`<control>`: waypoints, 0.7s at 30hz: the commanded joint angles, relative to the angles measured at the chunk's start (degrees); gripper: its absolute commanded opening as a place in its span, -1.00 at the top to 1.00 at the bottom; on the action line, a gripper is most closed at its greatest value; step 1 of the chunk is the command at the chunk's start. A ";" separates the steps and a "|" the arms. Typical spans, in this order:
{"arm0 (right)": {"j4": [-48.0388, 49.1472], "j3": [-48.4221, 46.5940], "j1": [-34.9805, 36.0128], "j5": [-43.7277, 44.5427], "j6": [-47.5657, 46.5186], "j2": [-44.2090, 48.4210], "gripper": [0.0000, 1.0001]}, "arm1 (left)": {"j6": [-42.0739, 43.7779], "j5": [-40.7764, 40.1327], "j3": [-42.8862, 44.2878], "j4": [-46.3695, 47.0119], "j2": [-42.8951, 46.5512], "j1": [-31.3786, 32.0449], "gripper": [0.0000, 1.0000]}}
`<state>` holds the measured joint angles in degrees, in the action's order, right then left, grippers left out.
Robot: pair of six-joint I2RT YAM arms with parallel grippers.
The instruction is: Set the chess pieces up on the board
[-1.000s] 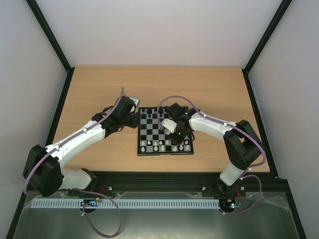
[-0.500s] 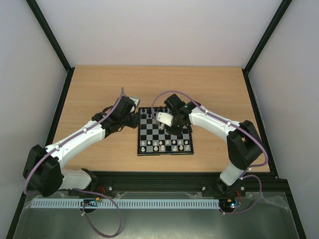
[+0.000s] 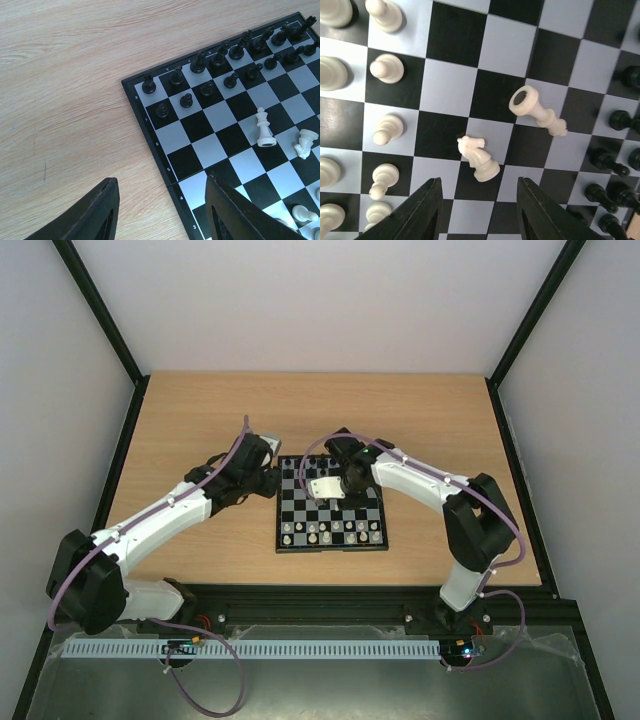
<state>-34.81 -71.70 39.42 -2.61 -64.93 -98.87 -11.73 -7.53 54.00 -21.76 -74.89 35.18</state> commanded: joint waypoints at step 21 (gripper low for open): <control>-3.33 -2.48 0.17 6.03 -3.59 -9.67 0.25 | 0.57 -0.21 0.31 -0.69 -0.44 0.02 0.03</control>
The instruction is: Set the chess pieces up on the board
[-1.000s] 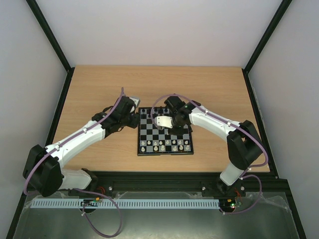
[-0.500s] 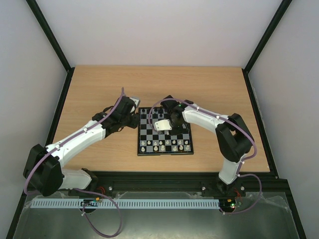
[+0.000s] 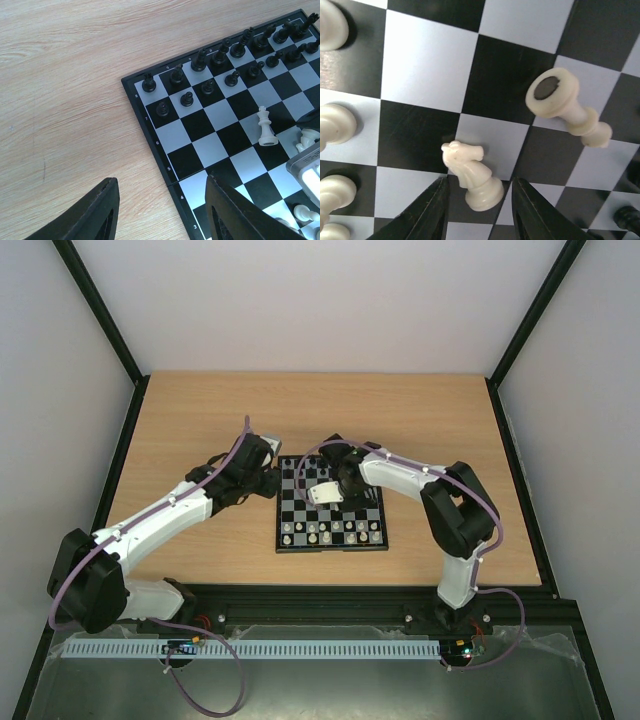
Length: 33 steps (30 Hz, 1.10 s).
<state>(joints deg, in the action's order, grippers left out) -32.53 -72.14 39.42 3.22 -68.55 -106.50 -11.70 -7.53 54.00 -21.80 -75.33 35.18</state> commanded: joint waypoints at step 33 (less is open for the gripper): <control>-6.75 0.43 0.22 -2.46 11.29 -1.32 0.69 | 0.60 0.86 0.41 -0.61 -0.17 -0.02 0.03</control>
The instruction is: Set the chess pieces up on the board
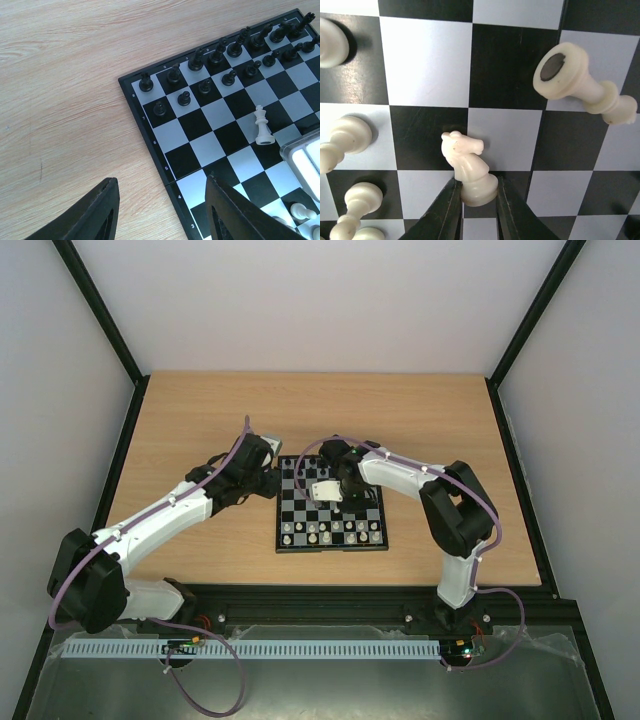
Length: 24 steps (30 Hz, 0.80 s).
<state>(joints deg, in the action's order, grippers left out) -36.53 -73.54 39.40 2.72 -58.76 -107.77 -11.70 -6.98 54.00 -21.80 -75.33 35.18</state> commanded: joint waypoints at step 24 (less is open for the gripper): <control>5.98 5.12 -8.64 -26.43 33.41 13.54 0.73 | -31.65 28.74 -9.42 29.52 -1.87 -0.64 0.00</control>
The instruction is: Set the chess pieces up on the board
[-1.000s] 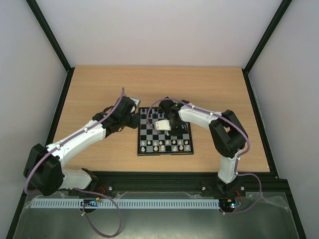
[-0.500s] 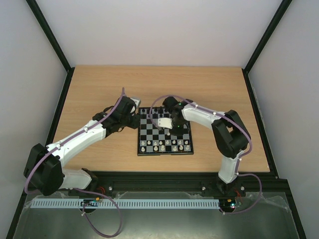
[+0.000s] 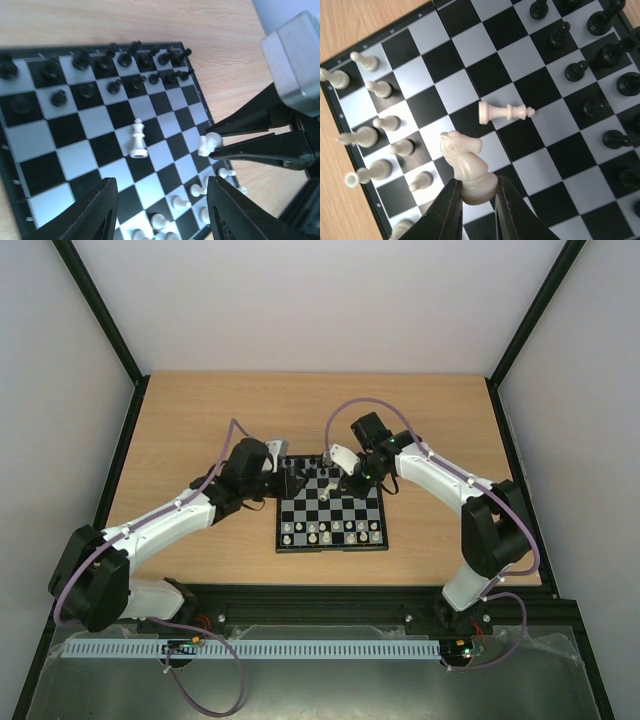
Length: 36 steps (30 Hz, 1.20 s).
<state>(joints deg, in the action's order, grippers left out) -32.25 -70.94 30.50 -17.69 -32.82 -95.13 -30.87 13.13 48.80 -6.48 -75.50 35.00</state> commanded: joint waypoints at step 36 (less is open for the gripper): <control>6.57 8.45 0.22 -10.41 12.16 4.46 0.70 | -25.63 22.47 -4.48 35.74 -18.31 3.40 0.73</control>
<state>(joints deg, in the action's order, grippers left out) -25.39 -63.16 30.50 -26.63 -21.15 -92.55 -56.77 33.91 42.37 26.68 -93.10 37.47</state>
